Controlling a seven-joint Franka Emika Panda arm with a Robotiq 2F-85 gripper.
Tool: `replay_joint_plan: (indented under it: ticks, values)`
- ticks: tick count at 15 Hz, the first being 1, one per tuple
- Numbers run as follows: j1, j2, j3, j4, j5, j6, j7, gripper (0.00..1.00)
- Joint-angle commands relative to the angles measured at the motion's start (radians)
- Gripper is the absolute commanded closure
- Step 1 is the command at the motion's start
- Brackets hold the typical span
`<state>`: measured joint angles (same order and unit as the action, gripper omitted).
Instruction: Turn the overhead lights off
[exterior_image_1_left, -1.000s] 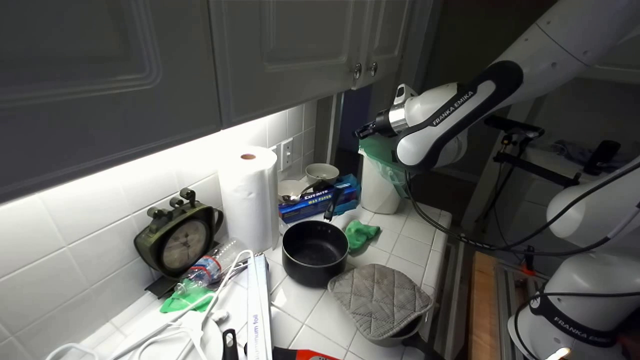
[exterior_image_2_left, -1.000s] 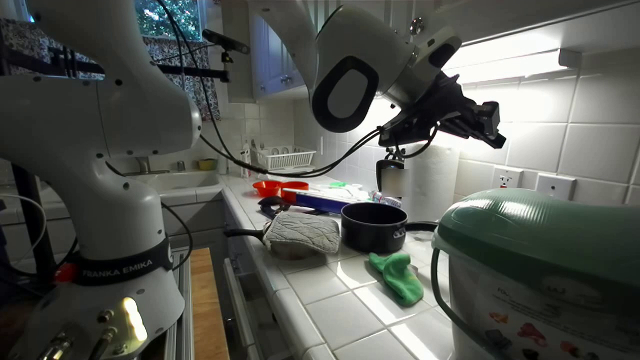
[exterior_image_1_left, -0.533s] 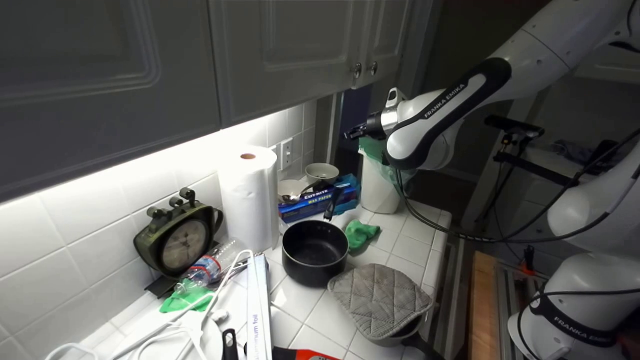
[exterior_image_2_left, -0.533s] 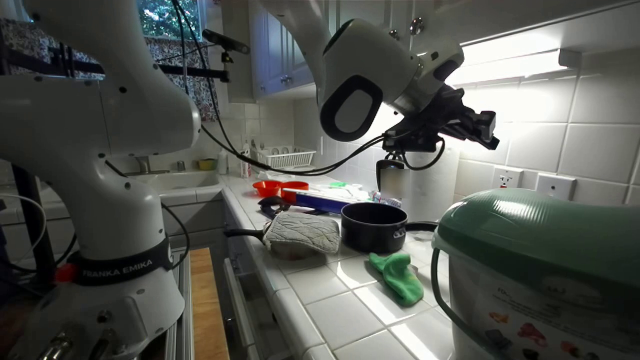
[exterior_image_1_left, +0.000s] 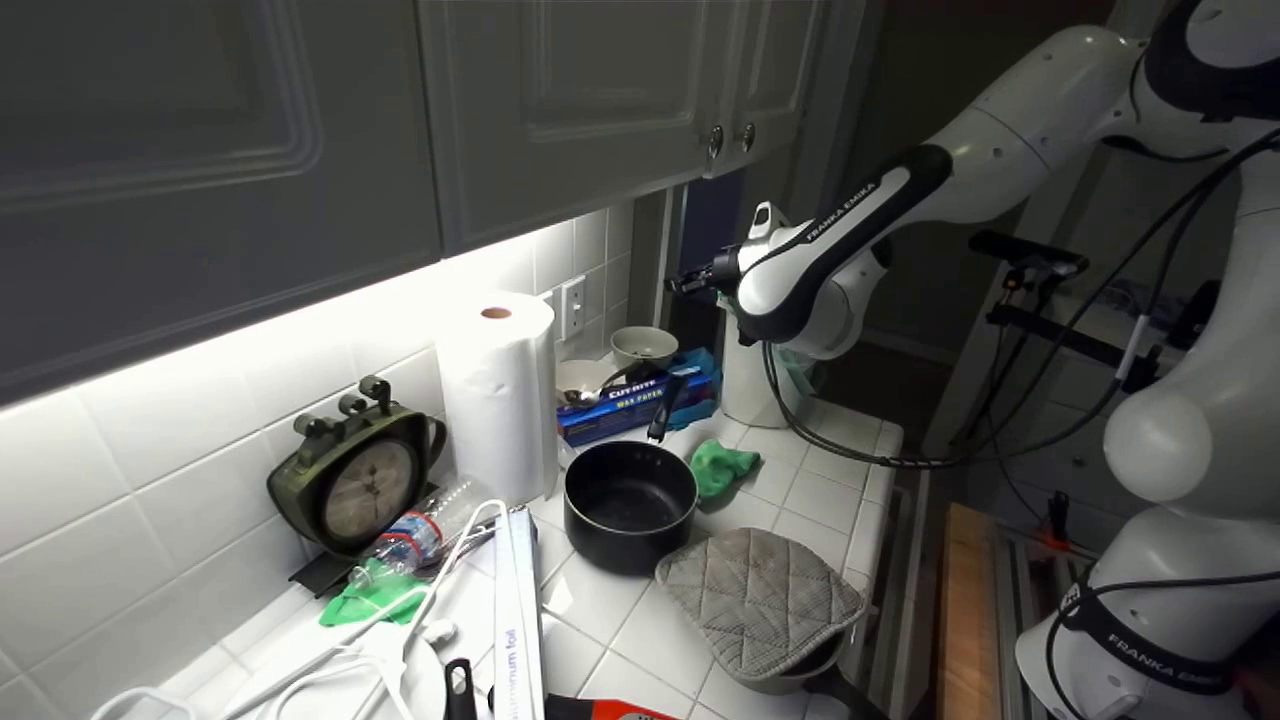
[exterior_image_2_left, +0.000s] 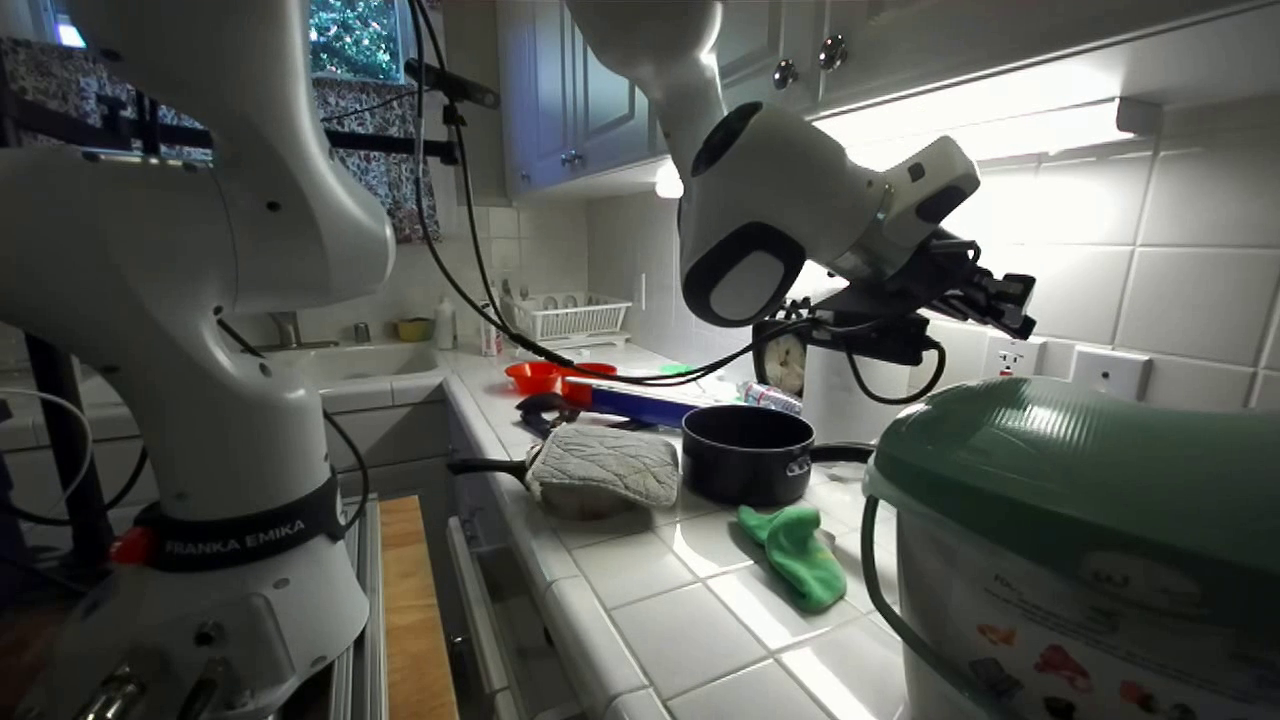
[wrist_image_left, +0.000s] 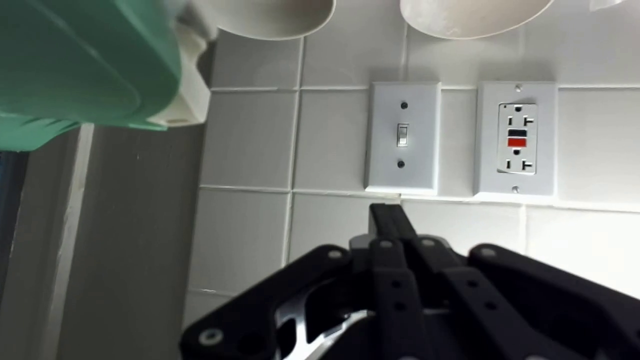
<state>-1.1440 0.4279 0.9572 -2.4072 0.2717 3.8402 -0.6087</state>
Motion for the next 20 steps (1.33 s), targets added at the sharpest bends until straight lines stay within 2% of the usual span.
replay_joint_plan:
  ticks: [1, 2, 3, 6, 9, 12, 15, 20]
  values:
    - [0.149, -0.095, -0.200, -0.011, -0.121, -0.027, 0.196, 0.99]
    - [0.149, -0.095, -0.200, -0.010, -0.121, -0.027, 0.196, 1.00]
    - [0.186, -0.077, -0.237, 0.004, -0.149, -0.015, 0.208, 1.00]
    - [0.415, -0.063, -0.478, 0.049, -0.228, -0.002, 0.319, 1.00]
    - [0.657, -0.057, -0.710, 0.091, -0.250, -0.004, 0.404, 1.00]
    - [0.839, -0.022, -0.878, 0.148, -0.222, 0.005, 0.434, 1.00]
    - [0.925, 0.008, -0.968, 0.203, -0.230, -0.005, 0.473, 1.00]
    - [0.967, 0.068, -1.020, 0.289, -0.216, -0.019, 0.532, 1.00]
